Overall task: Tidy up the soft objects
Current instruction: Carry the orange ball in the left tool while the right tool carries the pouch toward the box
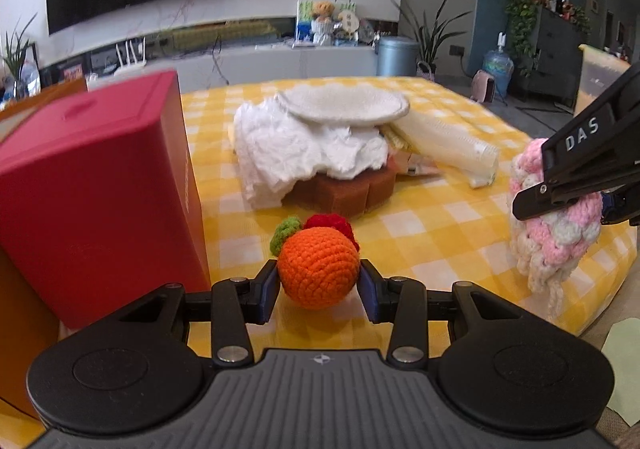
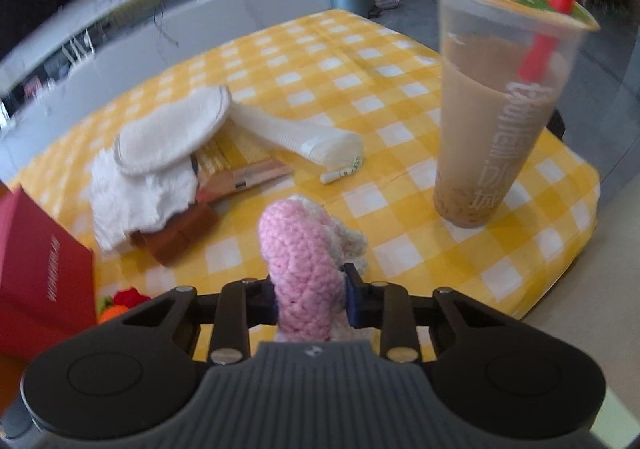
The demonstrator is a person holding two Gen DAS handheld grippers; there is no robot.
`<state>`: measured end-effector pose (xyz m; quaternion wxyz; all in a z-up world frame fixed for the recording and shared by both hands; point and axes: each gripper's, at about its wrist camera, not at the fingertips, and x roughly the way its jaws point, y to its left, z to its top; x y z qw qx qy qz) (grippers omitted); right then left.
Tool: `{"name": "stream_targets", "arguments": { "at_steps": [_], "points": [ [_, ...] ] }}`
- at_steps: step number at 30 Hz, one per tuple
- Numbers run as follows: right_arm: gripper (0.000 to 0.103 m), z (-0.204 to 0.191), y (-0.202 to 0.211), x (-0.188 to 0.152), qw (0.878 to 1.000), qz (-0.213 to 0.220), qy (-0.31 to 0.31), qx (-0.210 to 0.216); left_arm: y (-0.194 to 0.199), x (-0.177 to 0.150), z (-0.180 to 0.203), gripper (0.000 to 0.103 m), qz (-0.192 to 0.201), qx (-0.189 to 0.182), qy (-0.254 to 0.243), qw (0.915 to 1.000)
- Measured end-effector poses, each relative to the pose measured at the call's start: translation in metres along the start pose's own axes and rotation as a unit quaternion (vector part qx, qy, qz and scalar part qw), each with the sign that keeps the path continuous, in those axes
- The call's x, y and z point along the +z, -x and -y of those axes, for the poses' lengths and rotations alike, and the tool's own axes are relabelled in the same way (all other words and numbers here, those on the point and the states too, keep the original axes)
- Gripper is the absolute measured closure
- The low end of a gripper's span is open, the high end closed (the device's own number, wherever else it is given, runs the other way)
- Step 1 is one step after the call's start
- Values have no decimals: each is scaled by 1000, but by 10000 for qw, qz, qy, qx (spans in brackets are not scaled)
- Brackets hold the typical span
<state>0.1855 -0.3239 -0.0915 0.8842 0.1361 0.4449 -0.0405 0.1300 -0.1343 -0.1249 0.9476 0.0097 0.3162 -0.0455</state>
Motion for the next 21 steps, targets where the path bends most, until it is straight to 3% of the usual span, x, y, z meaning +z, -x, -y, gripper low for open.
{"name": "stream_targets", "arguments": {
  "at_steps": [11,21],
  "points": [
    [76,18,28,3,9928,447,-630,921,23,14,-1,56,505,-188,-12,9985],
    [76,9,51,5,9862,705,-587,1379,51,33,-4,56,900,-266,-72,9956]
  ]
}}
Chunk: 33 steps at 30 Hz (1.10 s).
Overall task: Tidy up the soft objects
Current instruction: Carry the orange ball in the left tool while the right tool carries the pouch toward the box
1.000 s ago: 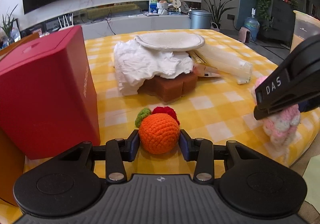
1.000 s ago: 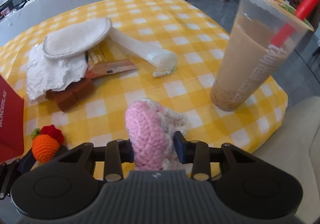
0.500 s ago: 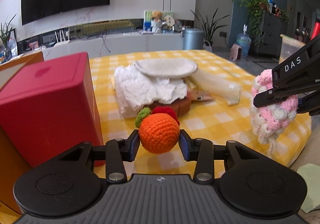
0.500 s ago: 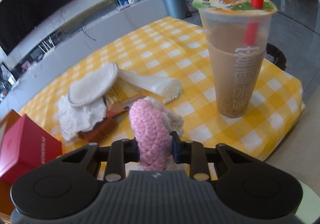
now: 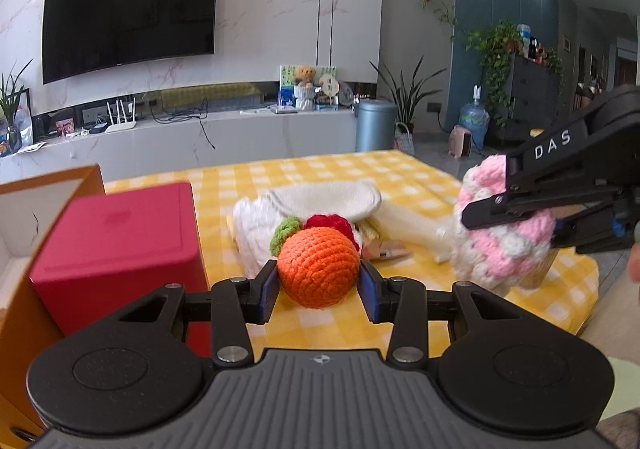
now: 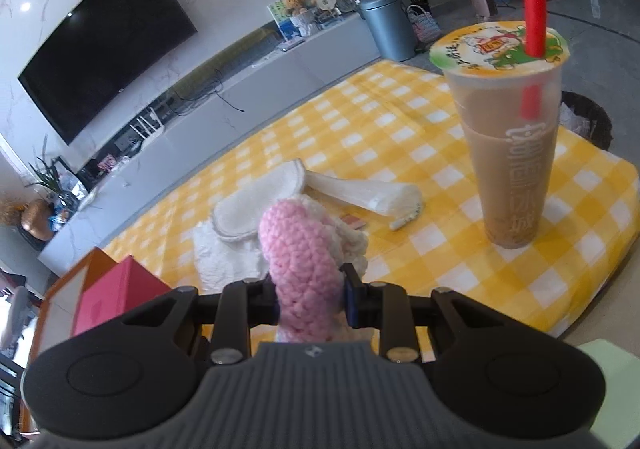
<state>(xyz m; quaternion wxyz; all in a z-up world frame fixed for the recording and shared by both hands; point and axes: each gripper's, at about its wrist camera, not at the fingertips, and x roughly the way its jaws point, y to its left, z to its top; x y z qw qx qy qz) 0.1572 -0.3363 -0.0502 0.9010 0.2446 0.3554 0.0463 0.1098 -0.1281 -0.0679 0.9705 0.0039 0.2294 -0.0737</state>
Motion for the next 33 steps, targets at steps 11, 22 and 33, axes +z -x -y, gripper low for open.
{"name": "stream_targets", "arguments": {
  "at_steps": [11,22,33],
  "points": [
    [76,-33,48,6,9961,712,138,498,38,44,-11,56,471,102,50,9988],
    [76,-99,102,-11,9838,1258,625,1115,108,79,-45,56,736,692,77,9949],
    [76,-183,111,-41,9732,1143,1310,1505,162,78,-105,56,846,1884,128,9783]
  ]
}}
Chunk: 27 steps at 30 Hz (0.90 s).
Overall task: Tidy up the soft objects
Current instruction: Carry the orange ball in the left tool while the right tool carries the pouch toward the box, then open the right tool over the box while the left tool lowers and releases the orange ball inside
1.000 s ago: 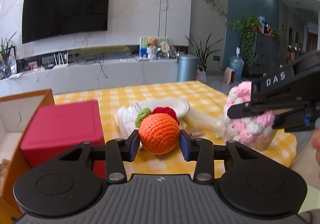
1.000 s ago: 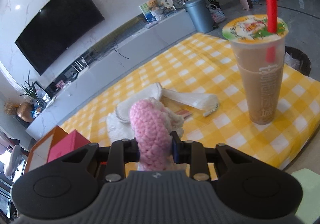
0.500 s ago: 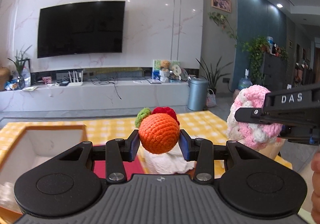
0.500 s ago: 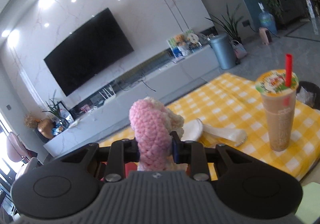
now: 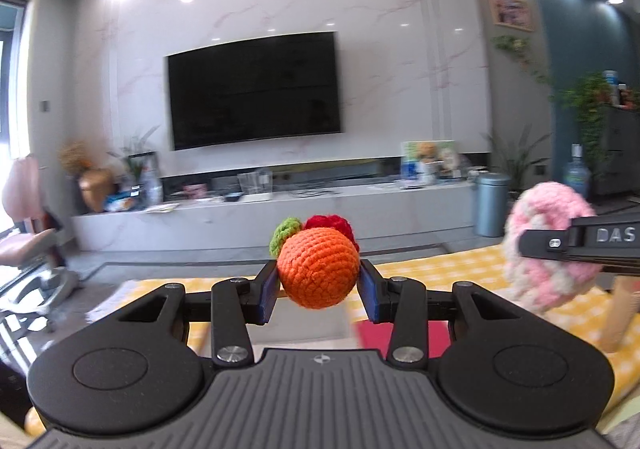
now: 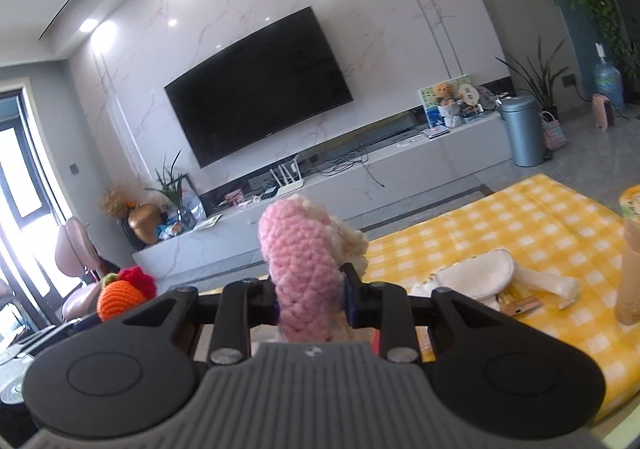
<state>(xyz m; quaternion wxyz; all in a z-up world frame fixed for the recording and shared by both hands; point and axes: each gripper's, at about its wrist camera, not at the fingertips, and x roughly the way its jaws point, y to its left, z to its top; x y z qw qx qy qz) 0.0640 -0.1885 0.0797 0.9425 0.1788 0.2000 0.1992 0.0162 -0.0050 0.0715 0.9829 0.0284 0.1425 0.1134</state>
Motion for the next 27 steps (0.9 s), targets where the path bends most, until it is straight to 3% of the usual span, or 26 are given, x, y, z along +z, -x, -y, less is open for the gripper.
{"name": "stream_targets", "arguments": {
  "at_steps": [4,9,18,22,27],
  "points": [
    [76,-32,-23,-13,9988,-233,423,-80,-14,-4,-36,56,-223,194,488,9984],
    [76,-65,-68,-38,9942,-689,831,18,-29,-18,-72,56,-364,65,813,9960],
    [76,-113,-178,-82,9755,-1526,1585,28,-45,-44,-116,56,-602,70,1423,9880],
    [76,-135,-222,-104,9579,-1856,2168,-306,-51,-50,-125,56,-688,190,1581,9848],
    [76,-145,-264,-129,9218,-2200,3076,-848,-54,-57,-132,56,-824,428,1742,9803]
  ]
}}
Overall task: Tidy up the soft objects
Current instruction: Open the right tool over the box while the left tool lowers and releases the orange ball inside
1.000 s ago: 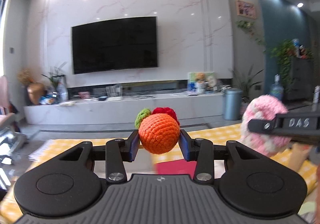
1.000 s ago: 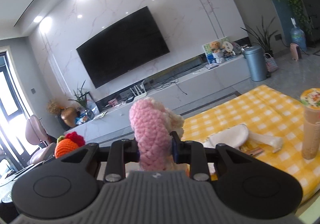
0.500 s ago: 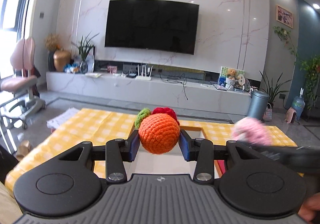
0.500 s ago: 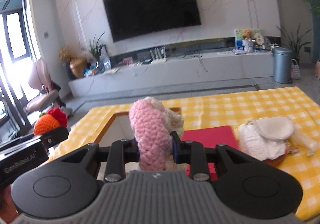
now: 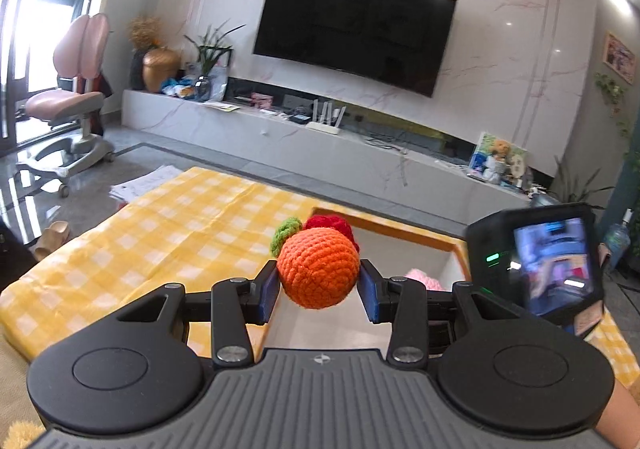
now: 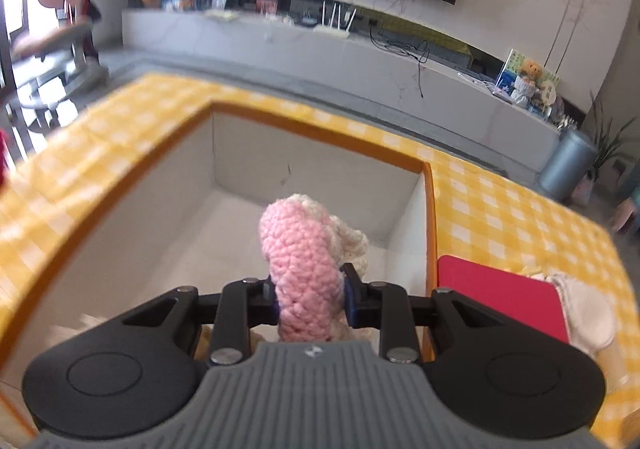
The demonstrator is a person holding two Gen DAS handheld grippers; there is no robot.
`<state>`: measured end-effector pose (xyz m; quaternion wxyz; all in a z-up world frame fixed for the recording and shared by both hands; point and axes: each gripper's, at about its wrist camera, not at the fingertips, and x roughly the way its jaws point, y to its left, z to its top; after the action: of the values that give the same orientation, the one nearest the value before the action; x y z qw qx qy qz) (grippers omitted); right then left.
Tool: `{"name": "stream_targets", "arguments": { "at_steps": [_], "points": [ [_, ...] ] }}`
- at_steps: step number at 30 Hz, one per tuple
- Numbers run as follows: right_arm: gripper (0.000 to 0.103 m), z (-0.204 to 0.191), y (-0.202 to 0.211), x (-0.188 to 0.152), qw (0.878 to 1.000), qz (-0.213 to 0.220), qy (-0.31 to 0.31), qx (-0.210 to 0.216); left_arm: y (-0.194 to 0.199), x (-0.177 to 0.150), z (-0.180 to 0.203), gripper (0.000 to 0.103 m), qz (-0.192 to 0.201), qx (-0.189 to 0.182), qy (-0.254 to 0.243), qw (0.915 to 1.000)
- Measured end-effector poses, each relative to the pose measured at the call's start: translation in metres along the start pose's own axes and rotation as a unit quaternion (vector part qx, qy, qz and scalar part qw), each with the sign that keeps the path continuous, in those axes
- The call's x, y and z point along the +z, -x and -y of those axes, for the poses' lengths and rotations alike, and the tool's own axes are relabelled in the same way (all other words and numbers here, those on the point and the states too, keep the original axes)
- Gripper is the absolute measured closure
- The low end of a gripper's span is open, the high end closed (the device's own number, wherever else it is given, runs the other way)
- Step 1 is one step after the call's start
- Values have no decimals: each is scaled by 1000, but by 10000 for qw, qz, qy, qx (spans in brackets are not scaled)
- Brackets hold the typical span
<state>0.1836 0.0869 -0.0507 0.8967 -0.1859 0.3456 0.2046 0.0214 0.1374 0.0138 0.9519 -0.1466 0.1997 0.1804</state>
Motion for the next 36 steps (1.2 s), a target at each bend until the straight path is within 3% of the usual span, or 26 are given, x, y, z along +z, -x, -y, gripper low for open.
{"name": "stream_targets", "arguments": {
  "at_steps": [5,8,9,12,14,16,20,22,25,30,33,36],
  "points": [
    [76,-11,-27,-5,9960,-392,589,-543,0,2,5,56,-65,19,-4,10000],
    [75,-2,-30,-8,9962,-589,490,-420,-2,1,10,56,-128,65,-168,9998],
    [72,1,-25,-7,9978,-440,378,-331,-2,1,13,56,-148,90,-242,9996],
    [41,8,-9,-5,9994,-196,227,-148,-3,3,19,56,-220,104,-400,9989],
    [40,14,3,-5,9998,-47,120,-146,-6,8,21,56,-341,71,-485,9982],
    [38,30,21,-5,9995,239,-169,150,-7,15,25,56,-337,103,-637,9973],
    [32,67,64,-12,9897,1024,-836,544,-24,30,40,56,-509,68,-811,9954],
    [23,84,84,-21,9860,1323,-863,539,-40,33,54,56,-722,-99,-1027,9920],
    [22,106,97,-33,9852,1493,-813,233,-68,25,78,56,-1079,-238,-1412,9838],
    [21,139,85,-37,9828,1246,-1351,-154,-106,-8,94,55,-1507,-211,-1442,9778],
    [22,152,73,-42,9770,1007,-1877,23,-111,-18,90,55,-1633,-557,-1239,9772],
    [22,150,61,-44,9761,819,-2013,74,-105,-17,86,55,-1745,-1064,-1187,9717]
  ]
}}
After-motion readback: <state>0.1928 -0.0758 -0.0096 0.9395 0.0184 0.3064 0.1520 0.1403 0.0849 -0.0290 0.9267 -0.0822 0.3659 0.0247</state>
